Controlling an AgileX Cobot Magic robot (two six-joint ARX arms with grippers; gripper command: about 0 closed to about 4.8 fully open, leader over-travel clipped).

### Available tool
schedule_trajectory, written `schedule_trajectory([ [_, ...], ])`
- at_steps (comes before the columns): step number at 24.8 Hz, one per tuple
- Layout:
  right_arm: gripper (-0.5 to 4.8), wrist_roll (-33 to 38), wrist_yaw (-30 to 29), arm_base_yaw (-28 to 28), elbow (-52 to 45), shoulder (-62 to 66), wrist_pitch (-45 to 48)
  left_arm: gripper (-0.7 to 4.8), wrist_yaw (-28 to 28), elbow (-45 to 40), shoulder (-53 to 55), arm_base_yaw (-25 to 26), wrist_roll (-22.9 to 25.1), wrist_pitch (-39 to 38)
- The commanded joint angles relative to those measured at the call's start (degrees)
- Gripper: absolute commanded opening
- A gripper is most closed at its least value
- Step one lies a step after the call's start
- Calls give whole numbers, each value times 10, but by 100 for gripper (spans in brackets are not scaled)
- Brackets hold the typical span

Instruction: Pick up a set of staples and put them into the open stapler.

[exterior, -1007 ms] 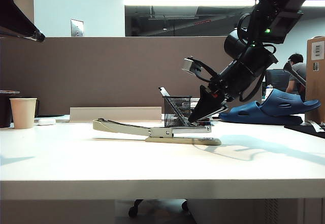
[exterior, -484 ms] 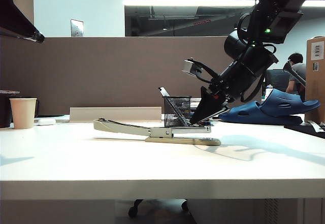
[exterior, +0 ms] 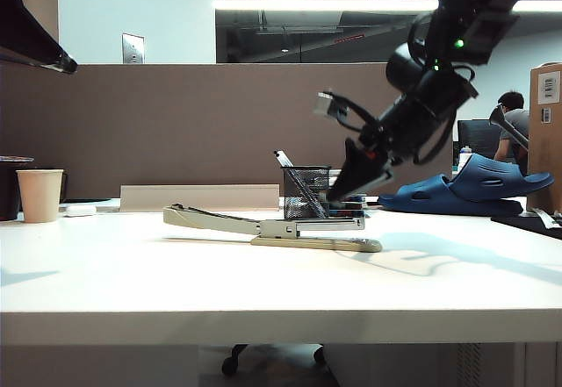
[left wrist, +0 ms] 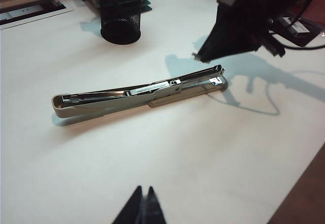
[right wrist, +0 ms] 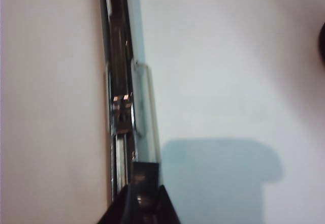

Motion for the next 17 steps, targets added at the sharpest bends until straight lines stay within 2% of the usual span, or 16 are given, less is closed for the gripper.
schedule_trajectory([
  [1, 39, 4, -18, 0, 9, -3, -9, -2, 4, 2, -1, 0, 3, 2],
  [3, 38, 5, -31, 0, 9, -3, -19, -2, 4, 2, -1, 0, 3, 1],
  [8, 19, 5, -29, 6, 9, -1, -23, -2, 4, 2, -1, 0, 3, -1],
  [17, 19, 4, -27, 7, 8, 13, -23, -2, 4, 2, -1, 0, 3, -1],
])
